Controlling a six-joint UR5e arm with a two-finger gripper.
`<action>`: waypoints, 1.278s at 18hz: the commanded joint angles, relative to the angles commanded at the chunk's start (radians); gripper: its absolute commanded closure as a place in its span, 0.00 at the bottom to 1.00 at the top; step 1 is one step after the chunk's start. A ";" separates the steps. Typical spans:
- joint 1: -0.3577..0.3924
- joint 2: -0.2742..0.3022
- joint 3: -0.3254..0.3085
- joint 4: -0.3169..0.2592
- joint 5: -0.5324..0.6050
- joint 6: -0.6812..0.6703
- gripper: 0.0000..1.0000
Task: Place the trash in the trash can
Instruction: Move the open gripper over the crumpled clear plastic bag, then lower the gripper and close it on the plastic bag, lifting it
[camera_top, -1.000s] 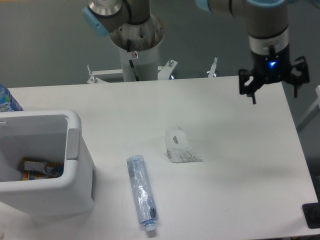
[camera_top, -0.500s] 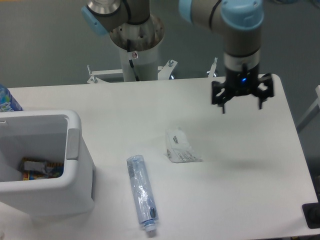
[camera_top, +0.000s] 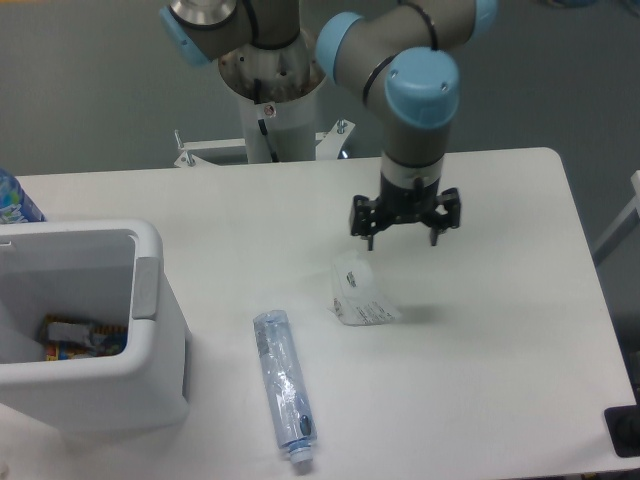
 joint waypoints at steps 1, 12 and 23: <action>-0.015 -0.018 -0.017 0.008 0.002 -0.008 0.00; -0.097 -0.109 -0.034 0.043 0.049 -0.066 0.00; -0.103 -0.137 -0.029 0.045 0.120 -0.071 0.46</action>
